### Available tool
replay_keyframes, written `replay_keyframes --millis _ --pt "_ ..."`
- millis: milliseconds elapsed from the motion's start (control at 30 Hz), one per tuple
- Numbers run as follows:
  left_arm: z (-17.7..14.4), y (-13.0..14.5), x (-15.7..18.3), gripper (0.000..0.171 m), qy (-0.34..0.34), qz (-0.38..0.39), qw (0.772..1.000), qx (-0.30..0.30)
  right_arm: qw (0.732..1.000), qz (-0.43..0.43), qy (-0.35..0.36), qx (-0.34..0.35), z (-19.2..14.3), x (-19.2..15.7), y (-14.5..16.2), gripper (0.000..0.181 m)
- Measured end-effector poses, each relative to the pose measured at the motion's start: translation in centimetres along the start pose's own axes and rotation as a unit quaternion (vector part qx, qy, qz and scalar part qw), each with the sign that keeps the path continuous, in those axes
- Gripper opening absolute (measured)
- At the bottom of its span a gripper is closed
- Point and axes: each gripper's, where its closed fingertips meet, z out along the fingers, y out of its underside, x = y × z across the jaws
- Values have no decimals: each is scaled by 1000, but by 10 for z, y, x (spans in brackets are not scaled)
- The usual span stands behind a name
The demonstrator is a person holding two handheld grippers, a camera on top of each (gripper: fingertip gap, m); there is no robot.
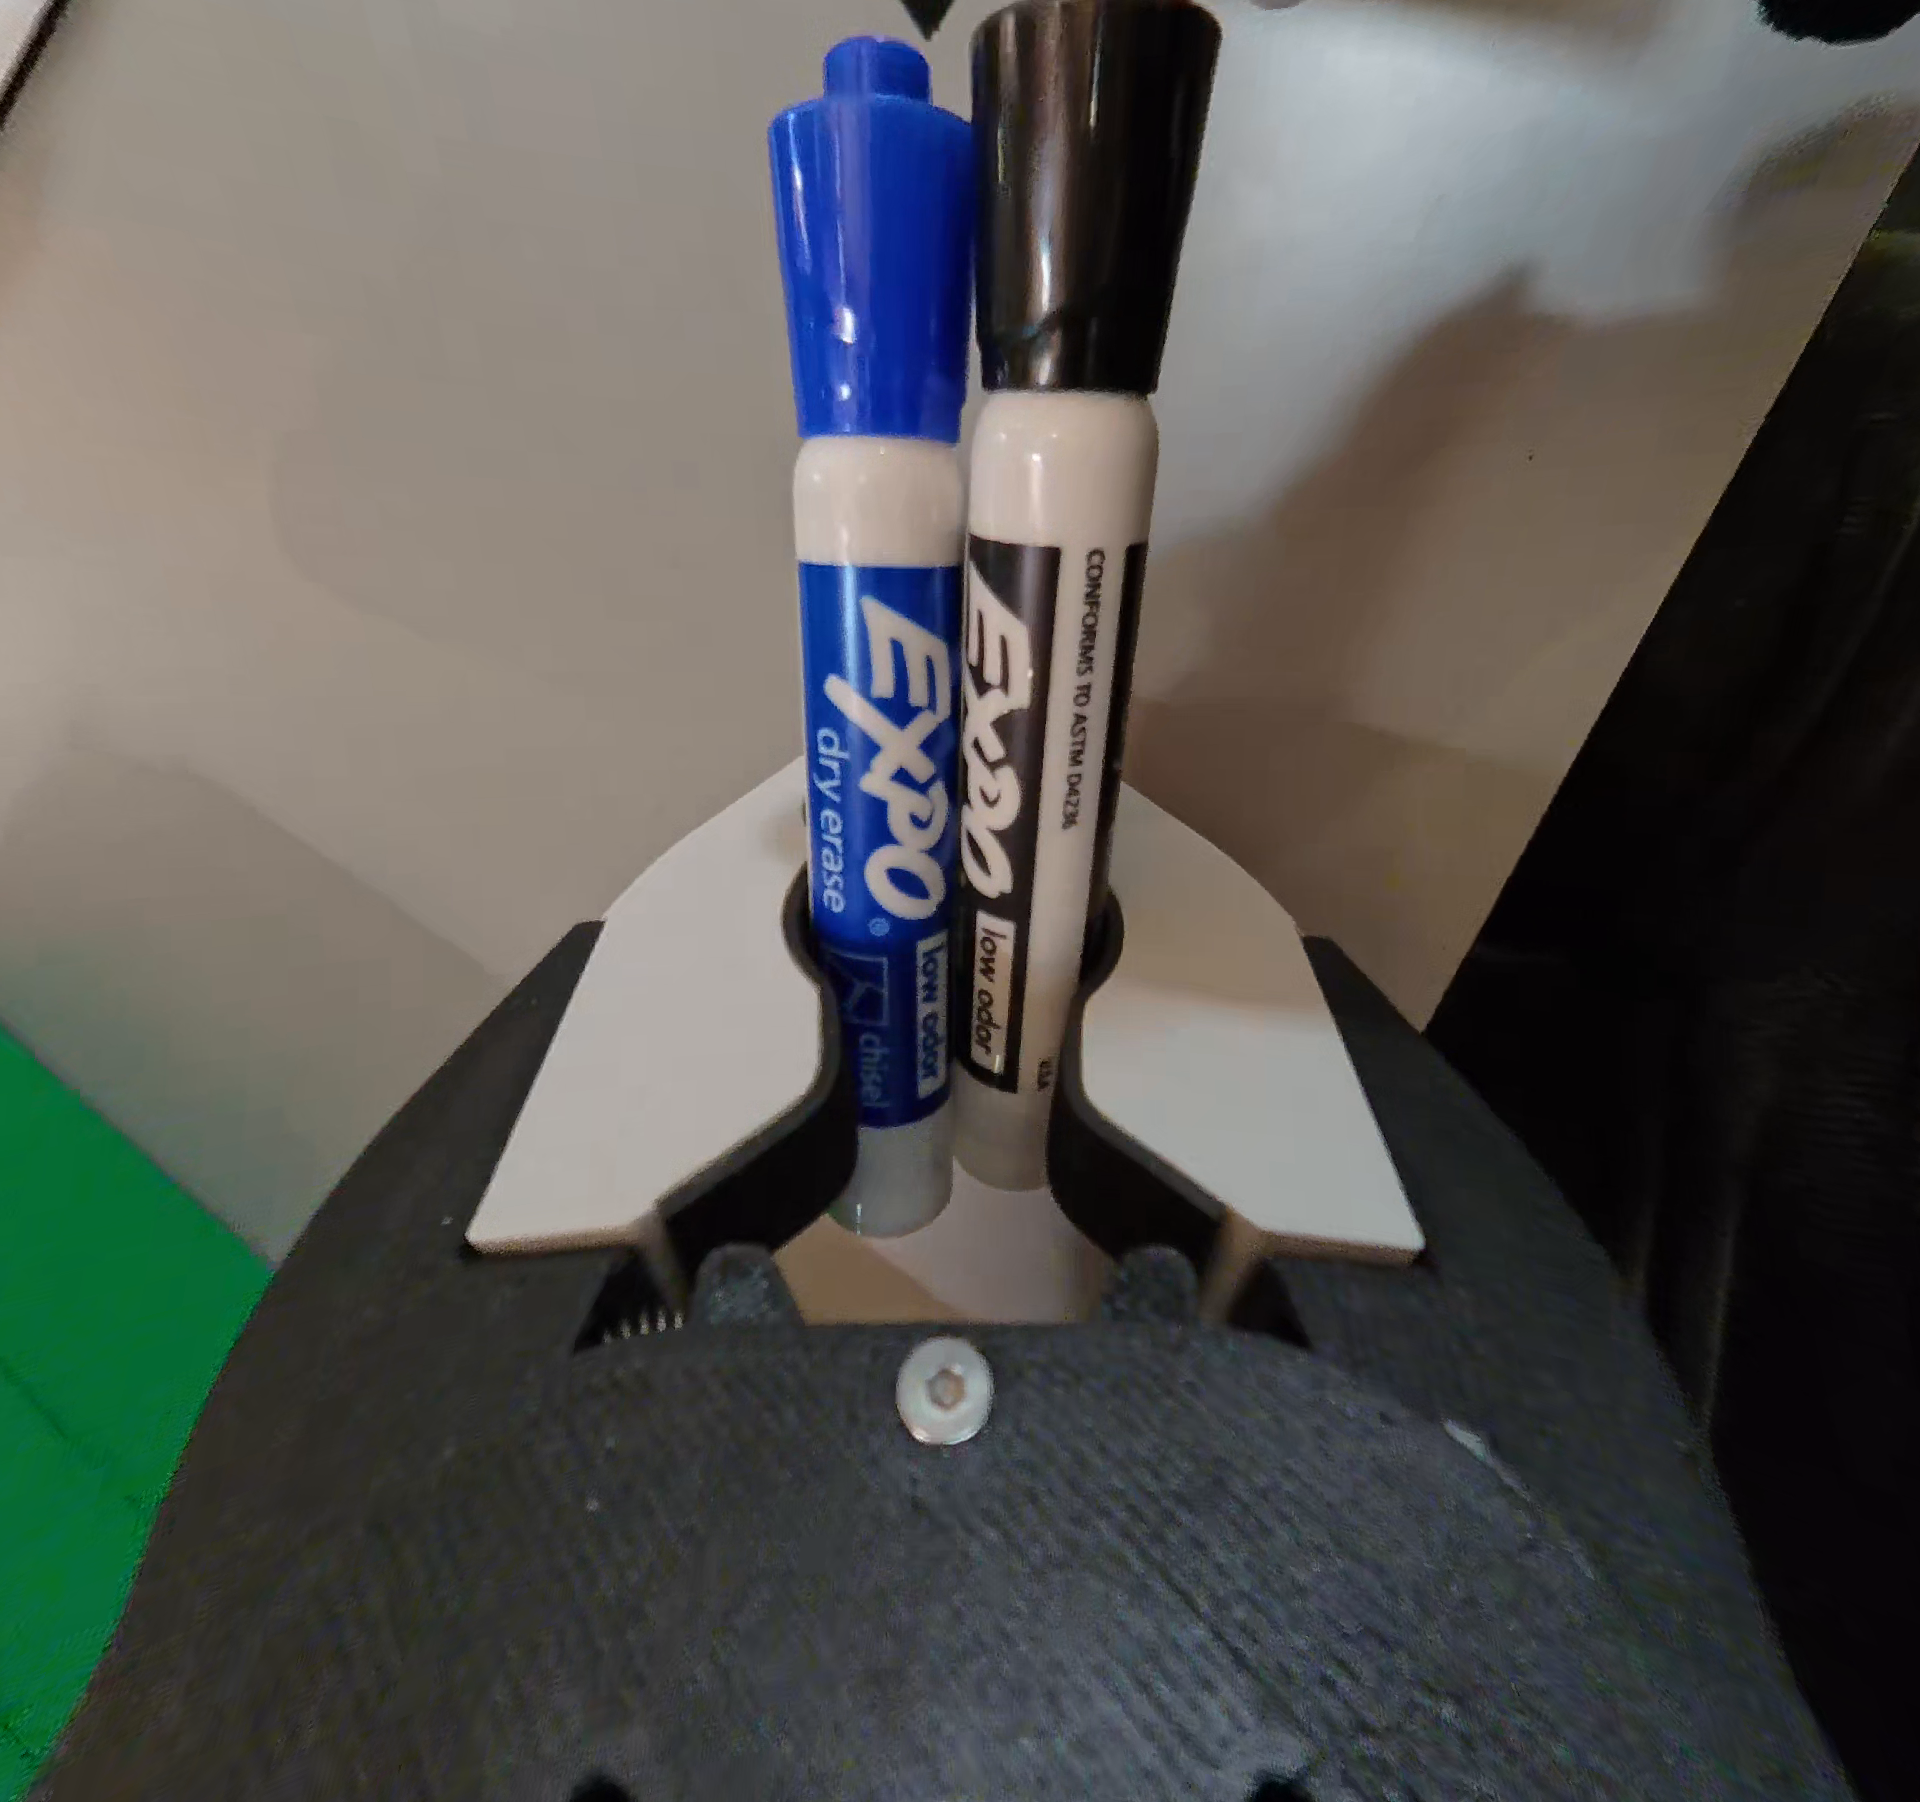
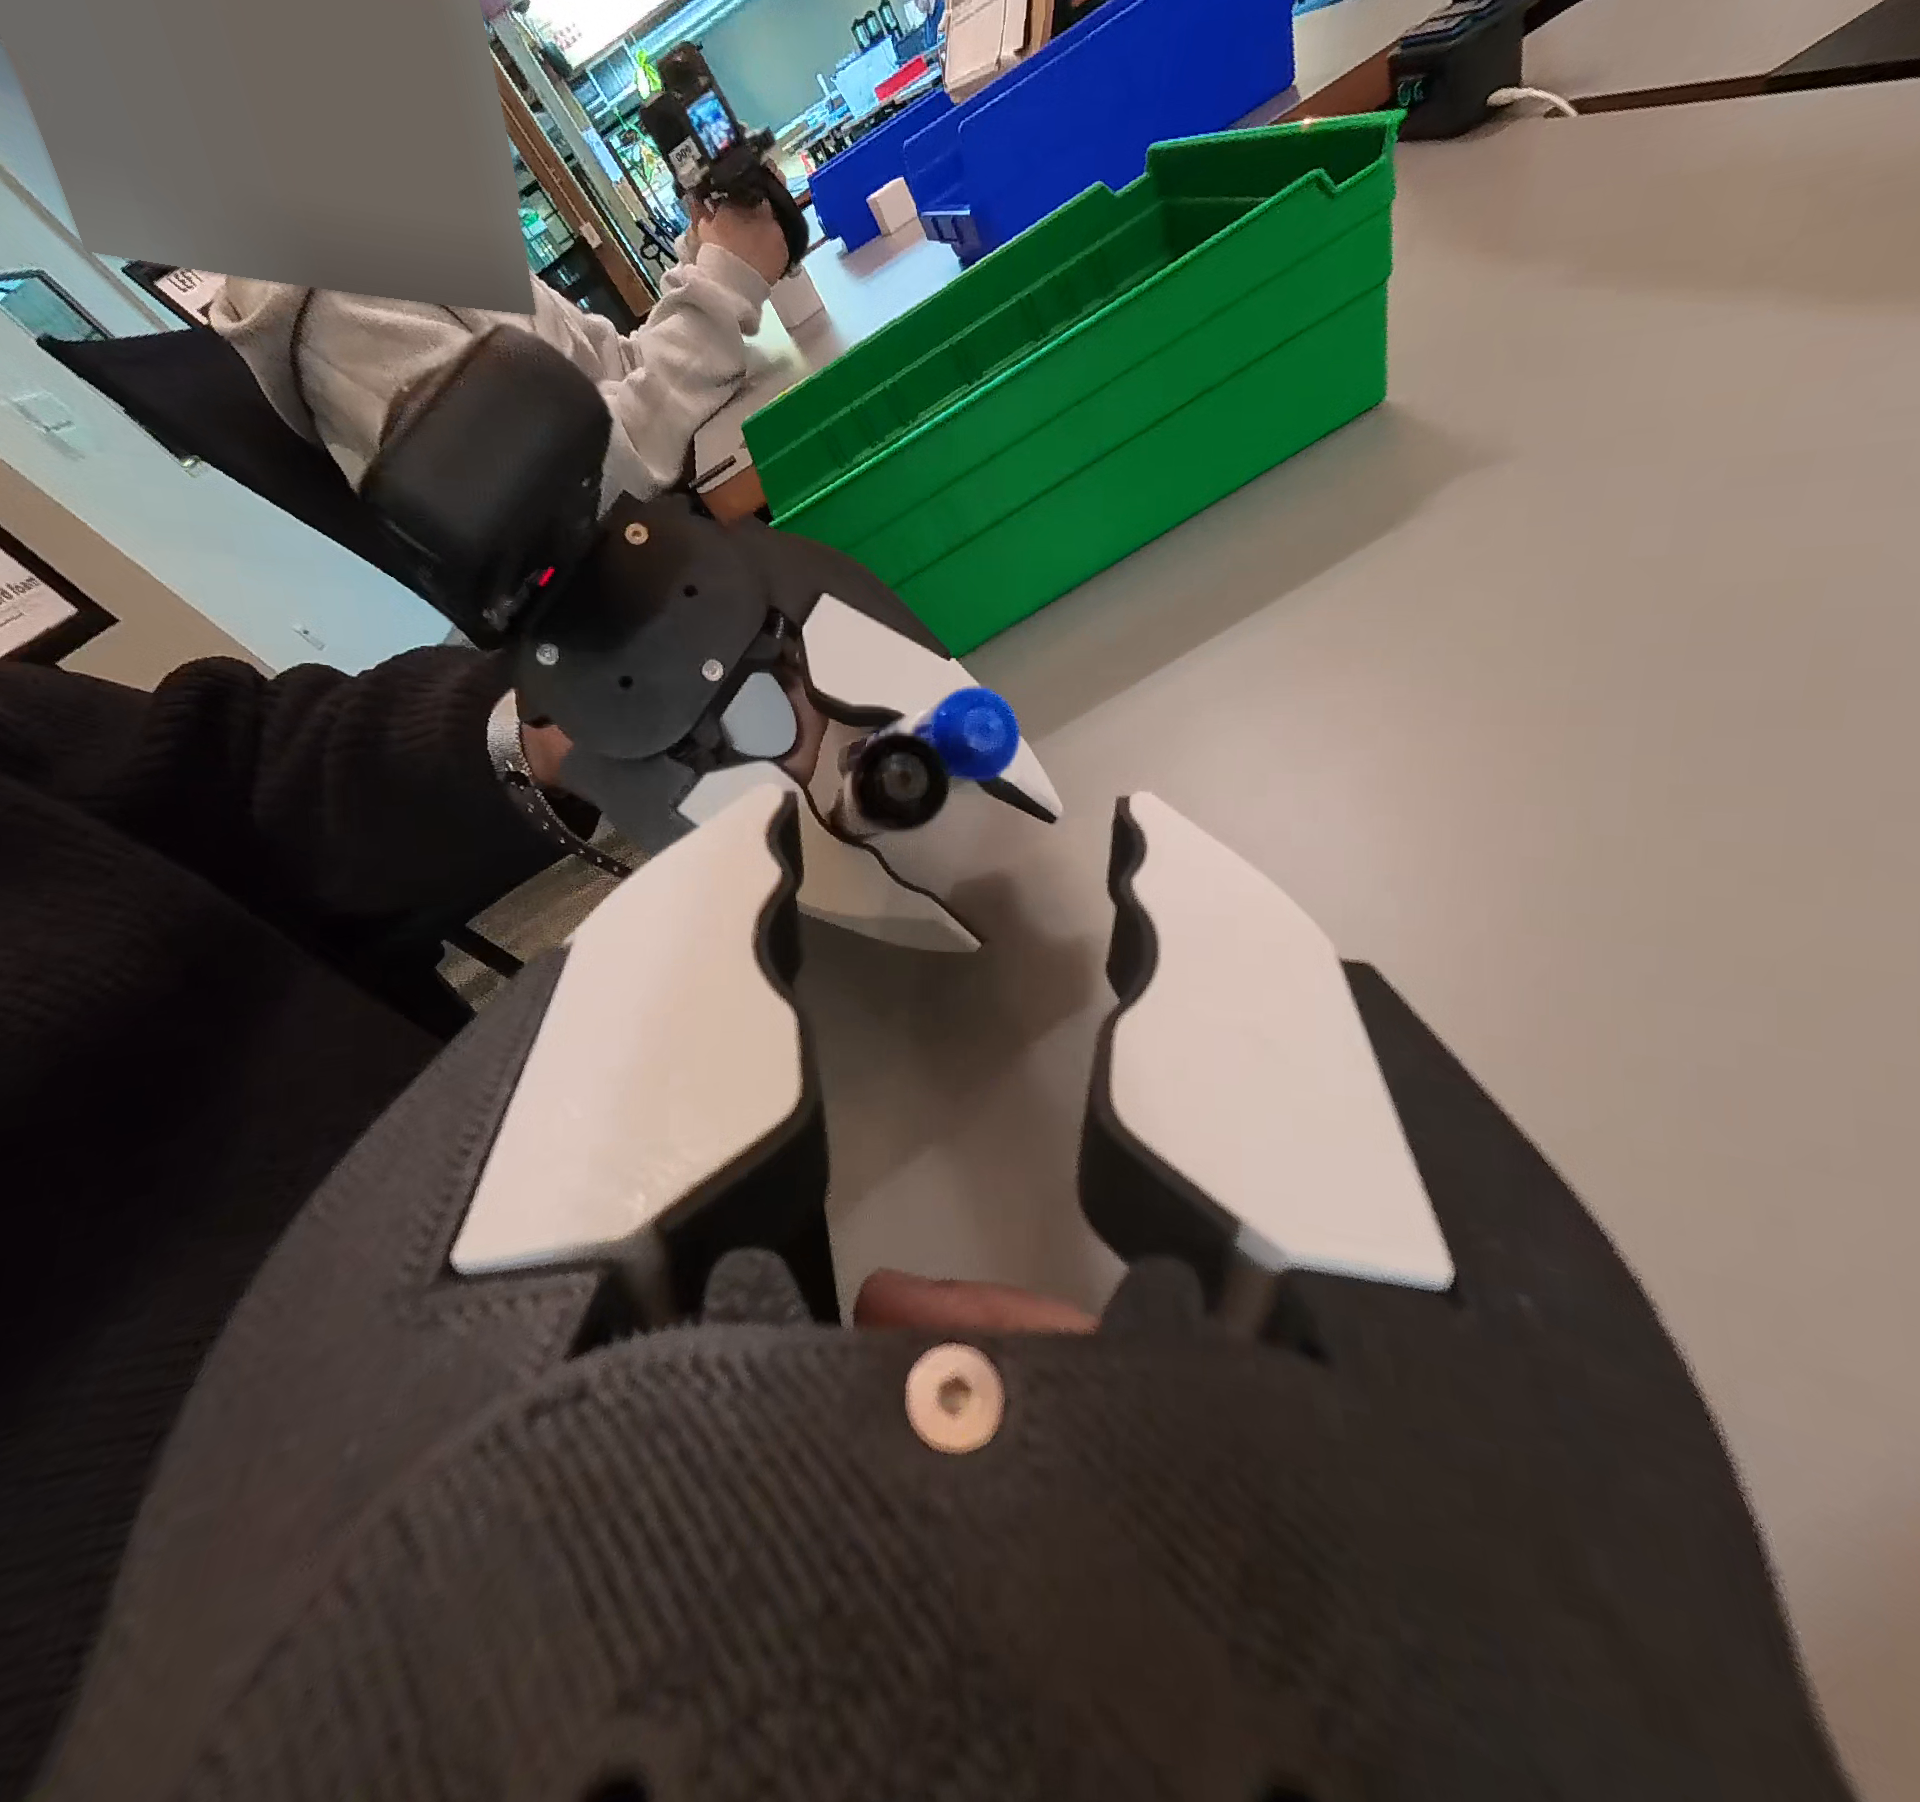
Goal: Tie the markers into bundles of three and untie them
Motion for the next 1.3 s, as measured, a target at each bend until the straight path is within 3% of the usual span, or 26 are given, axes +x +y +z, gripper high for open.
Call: replay_keyframes --millis 233,433,600,767,833,900,1033,1067,1167,1300 --pt "-5 -5 8 45 42 -33 998 13 999 7 34 15 -14 24 -3 55" --pt "-21 7 16 44 50 -58 997 17 998 -9 56 35 -12 39 -21 54" --pt "-46 24 24 44 56 -116 991 35 996 -82 33 17 23 23 -52 54" --pt "-68 47 32 45 43 -162 985 41 969 -238 -36 -51 97 -16 -96 46" --pt "-76 55 36 45 36 -173 984 38 941 -309 -81 -114 139 -32 -103 37" --pt "-82 64 41 45 28 -179 983 33 895 -377 -128 -202 183 -40 -96 29" --pt "-88 87 52 45 14 -196 980 9 761 -500 -156 -383 256 -27 -63 21" --pt "-89 94 55 45 13 -203 979 1 728 -500 -174 -435 265 -26 -49 13" --pt "-88 113 57 45 2 -219 976 -12 646 -487 -207 -550 285 -20 -12 14" --pt "-94 125 60 45 13 -256 967 -5 521 -597 -164 -588 314 22 12 23"
